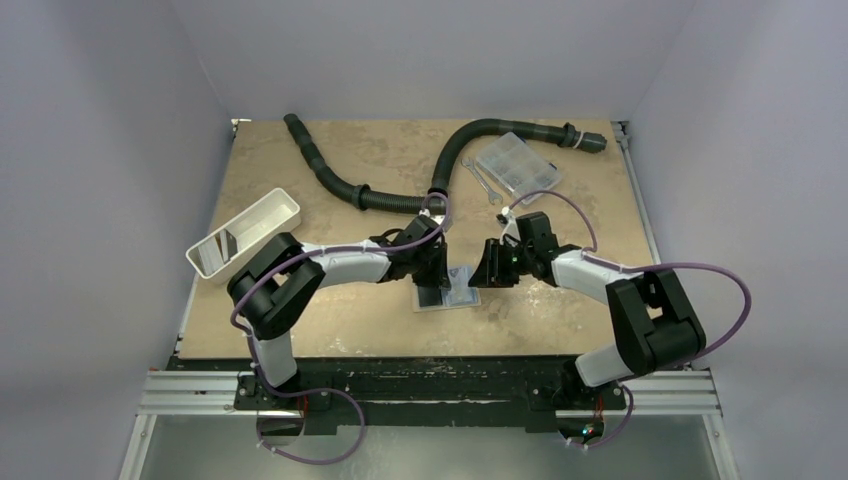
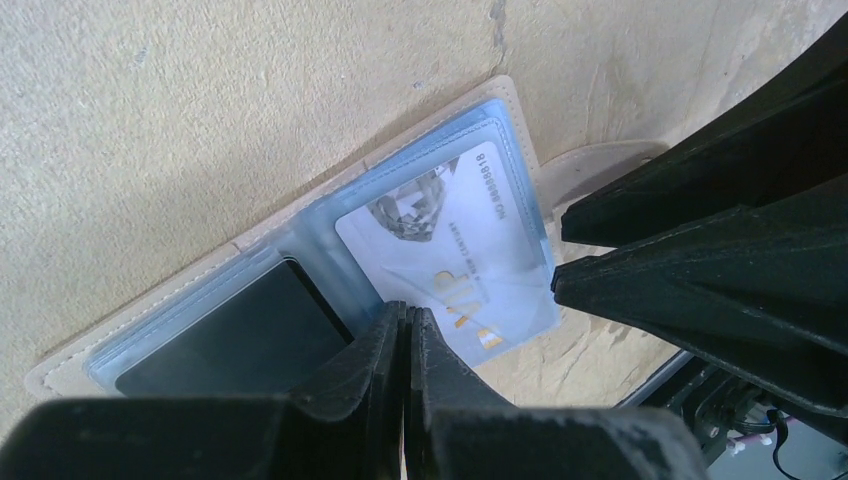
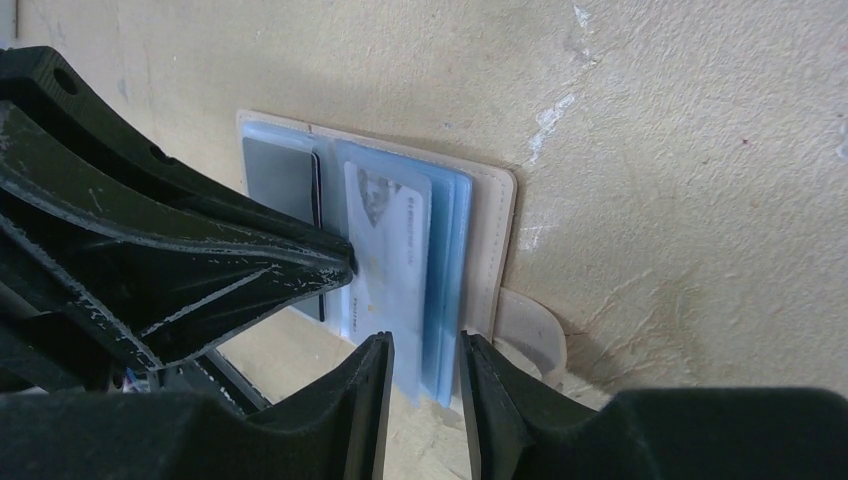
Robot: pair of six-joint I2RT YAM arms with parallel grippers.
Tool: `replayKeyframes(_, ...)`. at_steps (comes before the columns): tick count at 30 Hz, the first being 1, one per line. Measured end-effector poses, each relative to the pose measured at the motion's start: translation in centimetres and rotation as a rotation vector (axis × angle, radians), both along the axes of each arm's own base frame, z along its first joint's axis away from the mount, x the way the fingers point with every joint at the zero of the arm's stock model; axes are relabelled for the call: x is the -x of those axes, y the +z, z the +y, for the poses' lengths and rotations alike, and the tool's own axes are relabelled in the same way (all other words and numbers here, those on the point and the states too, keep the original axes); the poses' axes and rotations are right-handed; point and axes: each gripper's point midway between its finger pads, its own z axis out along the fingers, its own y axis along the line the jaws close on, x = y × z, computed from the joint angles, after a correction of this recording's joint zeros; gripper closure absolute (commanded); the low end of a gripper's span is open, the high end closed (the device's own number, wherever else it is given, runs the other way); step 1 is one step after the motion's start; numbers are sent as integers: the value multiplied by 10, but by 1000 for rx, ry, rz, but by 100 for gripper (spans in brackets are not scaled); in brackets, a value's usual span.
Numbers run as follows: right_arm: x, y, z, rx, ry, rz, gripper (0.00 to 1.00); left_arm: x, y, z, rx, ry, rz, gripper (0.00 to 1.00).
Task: Put the credit cards into the card holder
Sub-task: Insert the credit card into the card holder.
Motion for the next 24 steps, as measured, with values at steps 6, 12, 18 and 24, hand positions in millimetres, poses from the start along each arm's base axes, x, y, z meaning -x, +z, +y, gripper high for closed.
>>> replayKeyframes(6,2,-4,3,-17,10,25,60,0,-5,1,10,2,-9,100)
replayKeyframes(12,2,-1,7,-39,21,19,59,0,-5,-1,29,6,-18,100)
replayKeyframes(18,1,0,8,-44,24,15,58,0,-5,-1,45,7,-30,100)
replayKeyframes(24,1,-1,8,-45,25,17,58,0,-5,0,52,8,-37,100)
